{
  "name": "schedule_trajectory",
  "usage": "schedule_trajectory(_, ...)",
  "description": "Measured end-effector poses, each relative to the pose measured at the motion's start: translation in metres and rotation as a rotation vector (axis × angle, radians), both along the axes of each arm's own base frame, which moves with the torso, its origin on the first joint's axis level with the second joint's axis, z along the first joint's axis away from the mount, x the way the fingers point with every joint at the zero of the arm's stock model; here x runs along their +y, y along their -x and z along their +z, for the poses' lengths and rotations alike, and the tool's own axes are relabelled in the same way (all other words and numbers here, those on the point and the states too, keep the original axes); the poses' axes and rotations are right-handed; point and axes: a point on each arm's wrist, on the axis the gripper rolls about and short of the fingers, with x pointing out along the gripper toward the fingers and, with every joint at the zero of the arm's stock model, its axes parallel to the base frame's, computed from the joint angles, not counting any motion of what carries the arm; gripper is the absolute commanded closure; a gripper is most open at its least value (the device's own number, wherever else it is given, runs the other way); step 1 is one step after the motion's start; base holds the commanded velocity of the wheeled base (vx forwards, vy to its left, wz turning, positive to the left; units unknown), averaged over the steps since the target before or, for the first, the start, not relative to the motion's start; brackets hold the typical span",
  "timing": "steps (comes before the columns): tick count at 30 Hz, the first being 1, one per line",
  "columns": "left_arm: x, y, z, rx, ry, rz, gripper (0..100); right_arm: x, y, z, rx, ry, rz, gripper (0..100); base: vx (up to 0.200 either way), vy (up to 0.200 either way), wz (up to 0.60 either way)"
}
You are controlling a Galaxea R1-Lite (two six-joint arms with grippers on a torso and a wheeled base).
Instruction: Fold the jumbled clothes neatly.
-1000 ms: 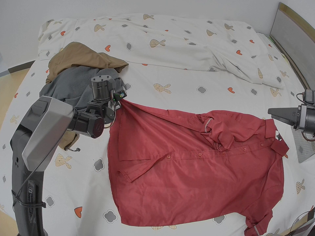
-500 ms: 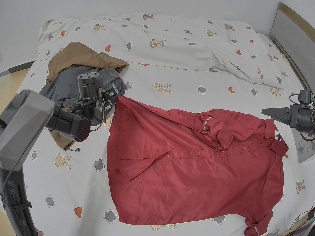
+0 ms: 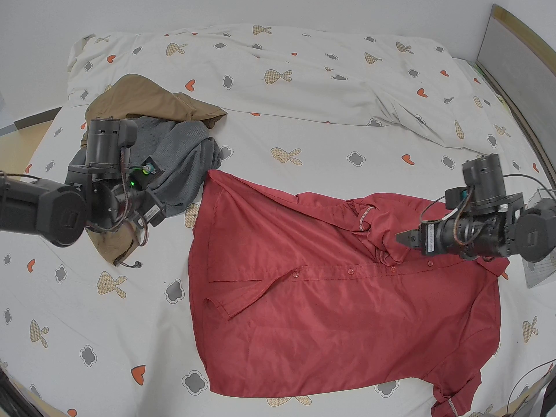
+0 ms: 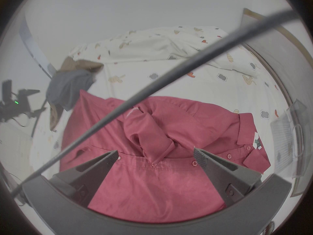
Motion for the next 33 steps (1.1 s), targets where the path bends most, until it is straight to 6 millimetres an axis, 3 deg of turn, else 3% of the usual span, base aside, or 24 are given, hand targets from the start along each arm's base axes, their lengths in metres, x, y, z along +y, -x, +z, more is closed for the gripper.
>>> schedule_trajectory(8,0.015,0.050,0.024,0.253,0.534,-0.086,0,0.036,-0.030,-0.030,0.002,0.175,-0.010,0,0.000,0.000,0.00)
schedule_trajectory(15,0.030,0.096,0.049,0.378,0.922,-0.185,0,0.052,-0.050,-0.043,-0.028,0.340,-0.036,0,0.000,0.000,0.00)
schedule_trajectory(20,0.042,0.121,0.065,0.337,1.089,-0.129,0,0.060,-0.064,-0.049,-0.052,0.441,-0.082,0,0.000,0.000,0.00)
schedule_trajectory(26,0.049,0.126,0.085,0.147,1.292,-0.002,0,0.065,-0.071,-0.055,-0.054,0.484,-0.075,0,0.000,0.000,0.00)
schedule_trajectory(27,0.050,0.126,0.087,0.112,1.299,0.029,0,0.065,-0.072,-0.056,-0.052,0.488,-0.073,100,0.000,0.000,0.00)
schedule_trajectory(33,0.053,0.123,0.091,-0.074,1.267,0.186,0,0.067,-0.078,-0.059,-0.058,0.515,-0.096,100,0.000,0.000,0.00)
